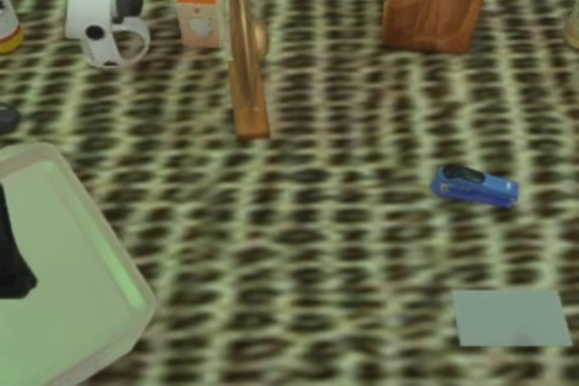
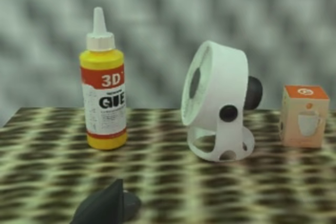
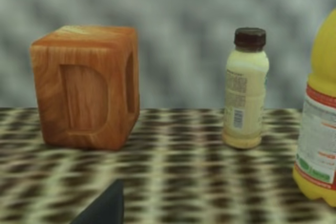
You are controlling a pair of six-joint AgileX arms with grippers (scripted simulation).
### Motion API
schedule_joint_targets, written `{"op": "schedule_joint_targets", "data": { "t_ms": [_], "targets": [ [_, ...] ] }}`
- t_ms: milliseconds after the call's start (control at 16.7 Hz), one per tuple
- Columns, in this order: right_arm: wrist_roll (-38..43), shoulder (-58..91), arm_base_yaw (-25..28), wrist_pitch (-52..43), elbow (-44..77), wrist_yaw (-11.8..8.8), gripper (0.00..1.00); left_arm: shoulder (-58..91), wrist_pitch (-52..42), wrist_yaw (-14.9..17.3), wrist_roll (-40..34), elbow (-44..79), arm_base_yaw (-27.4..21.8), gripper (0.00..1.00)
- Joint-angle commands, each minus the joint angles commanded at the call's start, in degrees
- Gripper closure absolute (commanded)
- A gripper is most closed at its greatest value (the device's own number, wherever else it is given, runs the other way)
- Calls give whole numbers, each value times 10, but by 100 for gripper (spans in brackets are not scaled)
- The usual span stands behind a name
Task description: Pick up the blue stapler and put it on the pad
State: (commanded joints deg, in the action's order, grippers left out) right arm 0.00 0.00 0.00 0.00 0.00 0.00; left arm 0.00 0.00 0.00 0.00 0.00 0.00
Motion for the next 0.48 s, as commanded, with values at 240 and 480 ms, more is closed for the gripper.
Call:
{"op": "schedule_joint_targets", "data": {
  "t_ms": [240, 480],
  "targets": [
    [-10, 17, 5, -13, 17, -1, 0, 0, 0, 0, 0, 0, 0, 0],
    [-67, 125, 28, -90, 125, -3, 0, 0, 0, 0, 0, 0, 0, 0]
  ]
}}
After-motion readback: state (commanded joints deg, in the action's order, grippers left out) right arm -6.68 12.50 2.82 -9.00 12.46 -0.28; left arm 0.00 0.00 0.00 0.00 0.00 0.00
